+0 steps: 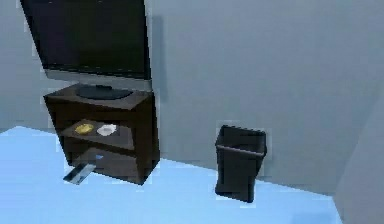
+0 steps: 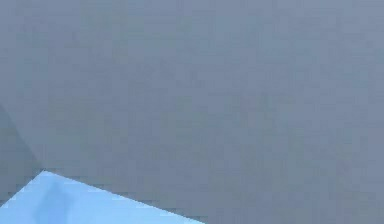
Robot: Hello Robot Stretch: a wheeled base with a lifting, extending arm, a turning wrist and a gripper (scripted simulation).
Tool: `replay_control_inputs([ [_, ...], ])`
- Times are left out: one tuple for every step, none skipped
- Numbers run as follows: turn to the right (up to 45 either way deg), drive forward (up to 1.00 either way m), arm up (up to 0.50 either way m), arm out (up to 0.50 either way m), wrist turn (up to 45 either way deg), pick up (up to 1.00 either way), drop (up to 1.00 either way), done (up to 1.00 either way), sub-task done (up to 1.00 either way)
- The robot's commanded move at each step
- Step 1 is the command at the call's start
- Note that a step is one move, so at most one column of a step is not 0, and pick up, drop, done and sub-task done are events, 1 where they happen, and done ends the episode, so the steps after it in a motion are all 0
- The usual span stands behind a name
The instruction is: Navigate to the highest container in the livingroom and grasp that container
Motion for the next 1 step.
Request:
replay_control_inputs([
  [0.0,0.40,0.00,0.00,0.0,0.00,0.00,0.00,0.00],
])
